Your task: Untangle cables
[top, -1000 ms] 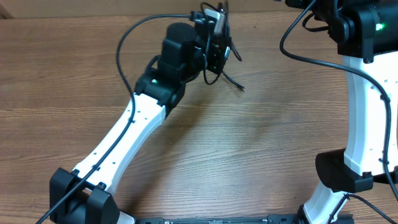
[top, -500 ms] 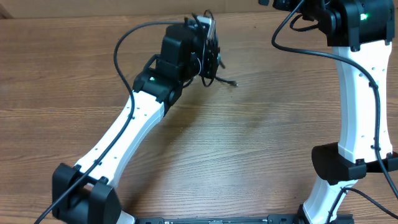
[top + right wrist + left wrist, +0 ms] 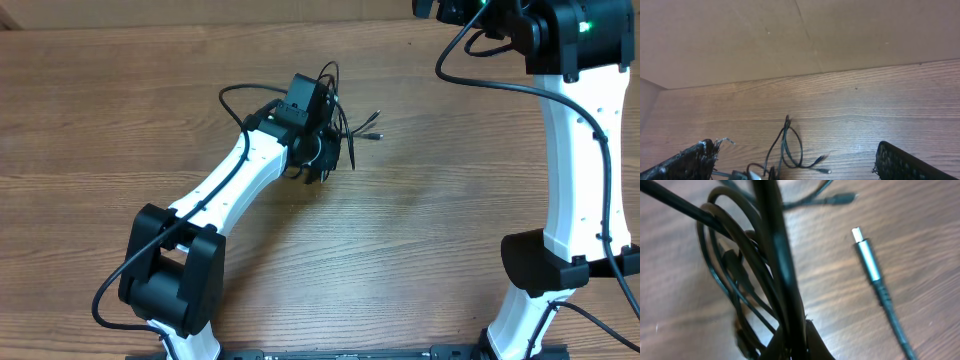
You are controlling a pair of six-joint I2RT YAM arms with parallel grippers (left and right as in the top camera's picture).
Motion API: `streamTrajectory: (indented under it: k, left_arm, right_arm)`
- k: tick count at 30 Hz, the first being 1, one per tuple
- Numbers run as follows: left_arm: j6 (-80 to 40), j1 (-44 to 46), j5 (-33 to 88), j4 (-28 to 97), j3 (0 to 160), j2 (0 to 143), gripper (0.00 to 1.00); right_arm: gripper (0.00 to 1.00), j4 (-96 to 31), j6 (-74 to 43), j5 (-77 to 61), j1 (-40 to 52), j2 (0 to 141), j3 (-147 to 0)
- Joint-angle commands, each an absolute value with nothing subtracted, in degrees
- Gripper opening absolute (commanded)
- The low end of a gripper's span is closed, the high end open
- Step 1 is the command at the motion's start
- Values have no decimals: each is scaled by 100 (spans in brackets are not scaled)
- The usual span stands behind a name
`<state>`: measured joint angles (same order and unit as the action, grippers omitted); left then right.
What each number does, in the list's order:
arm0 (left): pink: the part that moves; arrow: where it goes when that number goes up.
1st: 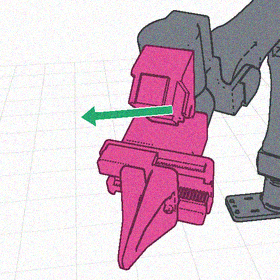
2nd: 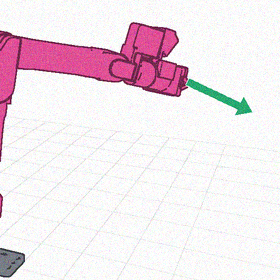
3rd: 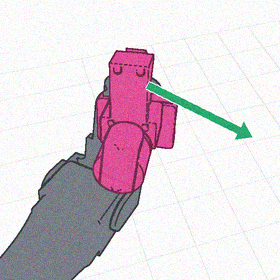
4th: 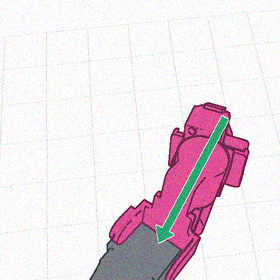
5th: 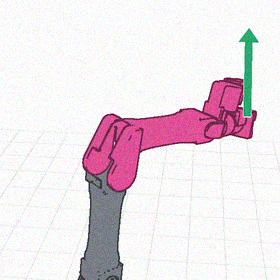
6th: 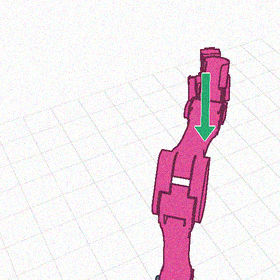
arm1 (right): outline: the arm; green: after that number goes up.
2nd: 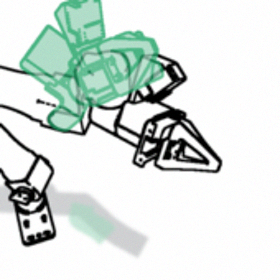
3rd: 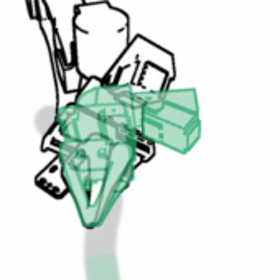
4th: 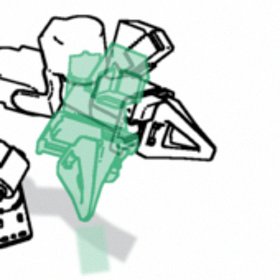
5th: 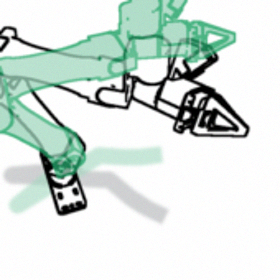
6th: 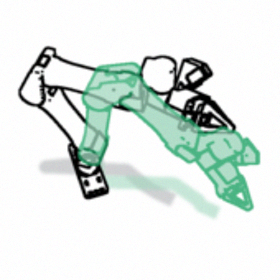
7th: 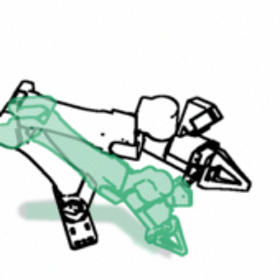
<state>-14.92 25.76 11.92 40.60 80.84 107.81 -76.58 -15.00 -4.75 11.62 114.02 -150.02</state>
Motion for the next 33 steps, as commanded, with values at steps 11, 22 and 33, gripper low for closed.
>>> streamTrajectory:
  k: [11, 22, 33]
  left_arm:
    - [-1551, 2467, 836, 5830, 9450, 10724, 4]
    - [-1826, 2324, 906, 6711, 9684, 10724, 4]
    - [-1826, 2163, 904, 6622, 10903, 10724, 4]
  right_arm:
    - [100, -7655, -1520, -530, 1149, 11393, -15148]
    - [100, -8014, -1459, -1031, 1149, 11413, -15146]
    - [100, -9330, -1179, -2298, 1160, 11518, -14905]
